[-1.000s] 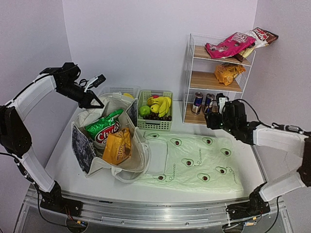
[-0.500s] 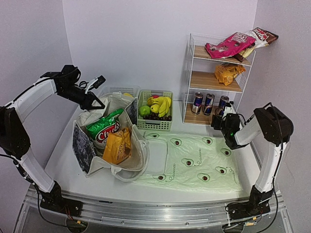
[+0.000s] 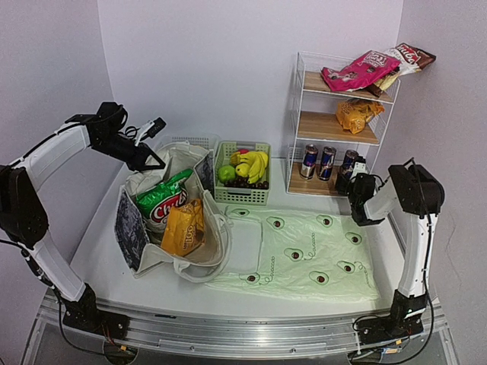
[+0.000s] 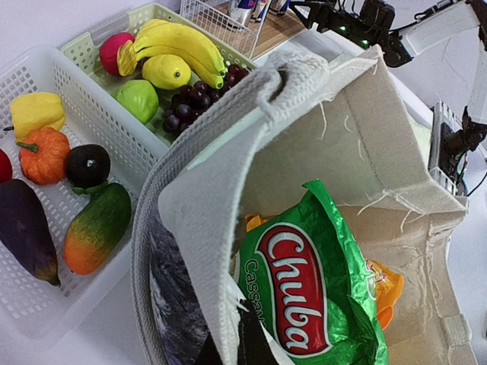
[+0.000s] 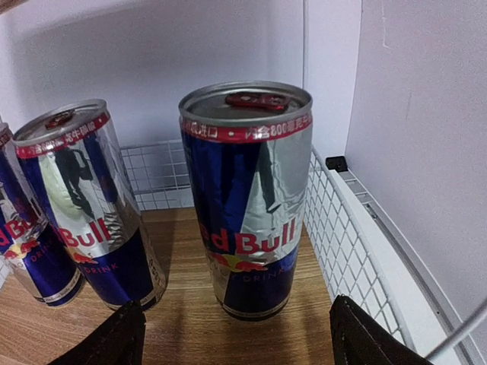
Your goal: Place the mixed food into the grocery bags and tie them
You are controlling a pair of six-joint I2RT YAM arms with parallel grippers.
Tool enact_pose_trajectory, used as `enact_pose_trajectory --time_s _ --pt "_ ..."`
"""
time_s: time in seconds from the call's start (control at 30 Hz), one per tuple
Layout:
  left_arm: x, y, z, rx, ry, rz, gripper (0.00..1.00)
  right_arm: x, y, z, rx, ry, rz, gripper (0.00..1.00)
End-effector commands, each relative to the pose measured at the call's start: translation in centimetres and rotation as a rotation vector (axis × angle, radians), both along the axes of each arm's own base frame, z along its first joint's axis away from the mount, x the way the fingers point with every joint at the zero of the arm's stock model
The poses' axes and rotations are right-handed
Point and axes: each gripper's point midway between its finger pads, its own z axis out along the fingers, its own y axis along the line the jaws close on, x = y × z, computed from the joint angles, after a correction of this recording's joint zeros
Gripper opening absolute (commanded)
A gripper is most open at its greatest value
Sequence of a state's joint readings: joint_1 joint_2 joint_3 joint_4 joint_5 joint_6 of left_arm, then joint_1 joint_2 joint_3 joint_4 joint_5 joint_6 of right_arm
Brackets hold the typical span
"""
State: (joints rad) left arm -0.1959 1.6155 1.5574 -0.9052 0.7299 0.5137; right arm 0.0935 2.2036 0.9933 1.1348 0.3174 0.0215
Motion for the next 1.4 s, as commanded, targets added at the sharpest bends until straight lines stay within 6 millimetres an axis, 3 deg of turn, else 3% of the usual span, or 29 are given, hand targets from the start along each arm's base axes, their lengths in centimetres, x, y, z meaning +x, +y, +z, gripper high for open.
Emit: enact_pose_trajectory --time_s 0.0,0.33,0.57,0.97,1.03,1.2,1.37 --pt "1.5 0.2 0.0 0.014 -0.025 0.027 0.00 2.0 -0.7 1.9 -0.005 -0.082 -0.008 0.80" --pt "2.2 0.1 -0.6 0.028 -0.004 0.028 0.00 5.2 -1.8 2.5 -0.042 -0.134 -0.012 0.84" --pt "2.2 0.2 -0.7 0.035 0.006 0.032 0.00 6.2 -3.1 2.7 -0.057 -0.151 -0.043 0.84" --pt "2.9 0.2 -0.6 0.047 0.016 0.033 0.00 8.3 -3.2 2.8 -0.068 -0.189 -0.023 0.80" --pt "2.9 0.3 -0.7 0.048 0.020 0.036 0.00 8.4 -3.3 2.8 -0.068 -0.191 -0.020 0.76" --pt "2.9 0.2 -1.0 0.046 0.030 0.034 0.00 8.2 -2.9 2.7 -0.066 -0.184 0.010 0.50" --pt "2.8 0.2 -0.7 0.044 0.020 0.033 0.00 7.5 -1.9 2.8 -0.055 -0.174 0.067 0.35"
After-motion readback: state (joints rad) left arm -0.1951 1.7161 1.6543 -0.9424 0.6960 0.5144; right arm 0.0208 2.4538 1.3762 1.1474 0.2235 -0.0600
